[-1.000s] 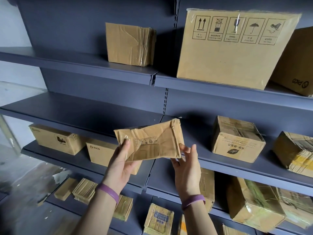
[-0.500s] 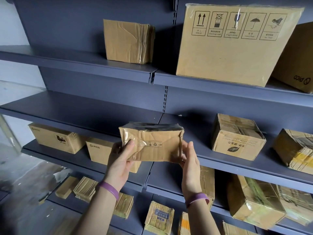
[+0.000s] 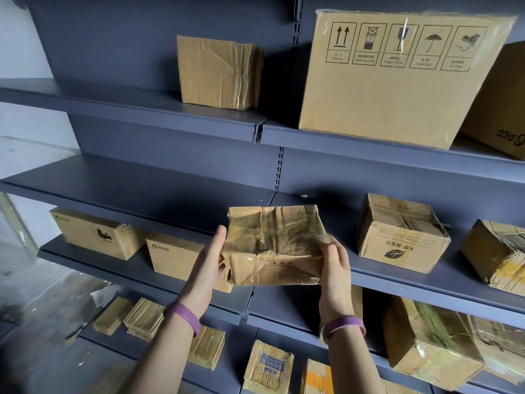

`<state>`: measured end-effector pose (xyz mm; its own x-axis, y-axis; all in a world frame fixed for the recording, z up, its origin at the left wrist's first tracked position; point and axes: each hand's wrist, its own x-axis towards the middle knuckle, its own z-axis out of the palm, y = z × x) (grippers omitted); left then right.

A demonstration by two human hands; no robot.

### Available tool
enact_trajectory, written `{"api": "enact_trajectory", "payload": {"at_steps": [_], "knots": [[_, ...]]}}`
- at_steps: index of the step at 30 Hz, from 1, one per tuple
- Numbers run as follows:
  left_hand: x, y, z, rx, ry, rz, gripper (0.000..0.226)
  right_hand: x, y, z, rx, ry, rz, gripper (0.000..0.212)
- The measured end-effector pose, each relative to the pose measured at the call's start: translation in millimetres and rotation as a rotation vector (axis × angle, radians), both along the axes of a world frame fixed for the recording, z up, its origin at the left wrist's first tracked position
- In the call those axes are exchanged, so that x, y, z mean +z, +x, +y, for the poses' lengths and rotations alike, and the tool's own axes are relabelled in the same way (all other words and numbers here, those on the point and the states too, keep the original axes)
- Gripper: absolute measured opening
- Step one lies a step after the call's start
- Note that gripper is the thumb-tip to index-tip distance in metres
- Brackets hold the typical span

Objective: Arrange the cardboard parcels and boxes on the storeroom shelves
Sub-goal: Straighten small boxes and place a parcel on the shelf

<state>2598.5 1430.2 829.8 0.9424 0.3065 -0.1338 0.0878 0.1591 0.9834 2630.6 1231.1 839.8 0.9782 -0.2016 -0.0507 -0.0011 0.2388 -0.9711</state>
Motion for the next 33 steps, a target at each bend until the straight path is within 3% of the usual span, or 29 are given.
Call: {"api": "enact_trajectory", "payload": {"at_steps": [2,4,6,12,14,17,21,23,25,27,29,33], "knots": [[5,2,-2,0.042,0.09,0.023,0.073,-1,-3,-2,0.088,-0.016,-0.058,0.038],[6,2,-3,0.098,0.128,0.018,0.038,0,-5,-4,0.192,-0.068,-0.113,0.045],[7,2,-3,0.123,0.115,-0.031,0.024,-1,-5,-5,0.254,-0.121,-0.136,0.047],[-3,-2,-1,0.163,0.184,-0.068,0.027,-10,-1,-5,0.242,-0.19,-0.083,0.031],[-3,-4,-2,0.148,0.242,-0.048,0.028,-11,-1,-5,0.183,-0.267,-0.102,0.036],[3,-8,-2,0.098,0.222,-0.058,0.045,-12,-2,-8,0.083,-0.492,-0.15,0.036],[15,-13,-7,0.143,0.144,-0.059,0.062,-15,-2,-11,0.033,-0.594,-0.185,0.035],[18,-14,-8,0.21,0.067,-0.097,0.062,-14,-4,-13,0.034,-0.605,-0.191,0.035],[21,-16,-10,0.233,0.022,-0.17,0.031,-15,-6,-13,0.062,-0.575,-0.182,0.042],[22,-17,-12,0.229,0.052,-0.219,0.018,-17,-9,-12,0.081,-0.572,-0.192,0.069],[21,-17,-13,0.208,0.062,-0.247,0.023,-21,-10,-12,0.131,-0.554,-0.242,0.087],[17,-16,-6,0.143,0.078,-0.259,0.037,-17,-12,-13,0.241,-0.328,-0.258,0.052]]}}
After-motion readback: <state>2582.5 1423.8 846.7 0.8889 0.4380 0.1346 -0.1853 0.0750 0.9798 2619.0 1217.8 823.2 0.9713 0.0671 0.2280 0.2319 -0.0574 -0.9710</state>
